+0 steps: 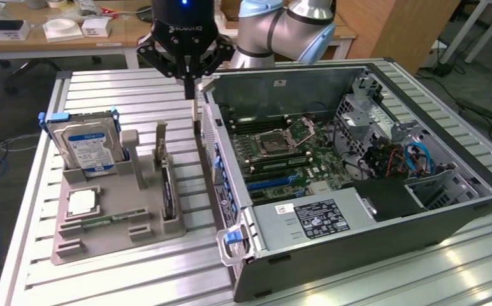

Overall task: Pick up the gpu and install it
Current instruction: 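Reach for the gpu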

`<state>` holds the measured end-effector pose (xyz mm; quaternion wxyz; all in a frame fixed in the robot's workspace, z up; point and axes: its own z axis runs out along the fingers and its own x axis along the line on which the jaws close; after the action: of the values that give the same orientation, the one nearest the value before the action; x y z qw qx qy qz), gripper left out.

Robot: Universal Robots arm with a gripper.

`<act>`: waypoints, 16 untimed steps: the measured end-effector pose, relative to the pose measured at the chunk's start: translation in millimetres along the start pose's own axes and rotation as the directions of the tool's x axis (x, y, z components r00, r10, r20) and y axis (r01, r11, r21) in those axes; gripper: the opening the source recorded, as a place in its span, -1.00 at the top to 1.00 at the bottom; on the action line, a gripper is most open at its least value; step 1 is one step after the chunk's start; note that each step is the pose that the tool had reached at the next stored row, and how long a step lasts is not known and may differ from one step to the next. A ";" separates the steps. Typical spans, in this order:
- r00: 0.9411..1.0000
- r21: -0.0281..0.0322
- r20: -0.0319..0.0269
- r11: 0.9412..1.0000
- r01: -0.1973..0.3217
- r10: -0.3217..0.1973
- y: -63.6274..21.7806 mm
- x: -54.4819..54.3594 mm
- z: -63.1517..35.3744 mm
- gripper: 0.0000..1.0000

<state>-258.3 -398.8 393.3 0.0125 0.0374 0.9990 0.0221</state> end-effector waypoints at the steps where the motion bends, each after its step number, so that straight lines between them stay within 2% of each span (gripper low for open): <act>1: 1.000 0.000 0.000 1.000 0.000 0.000 -0.1 0.9 0.0 0.80; 16: 1.000 0.000 0.000 1.000 0.000 0.000 -1.1 14.7 -0.4 0.80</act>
<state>-273.0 -398.8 393.3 0.0125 0.0374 0.9990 0.0221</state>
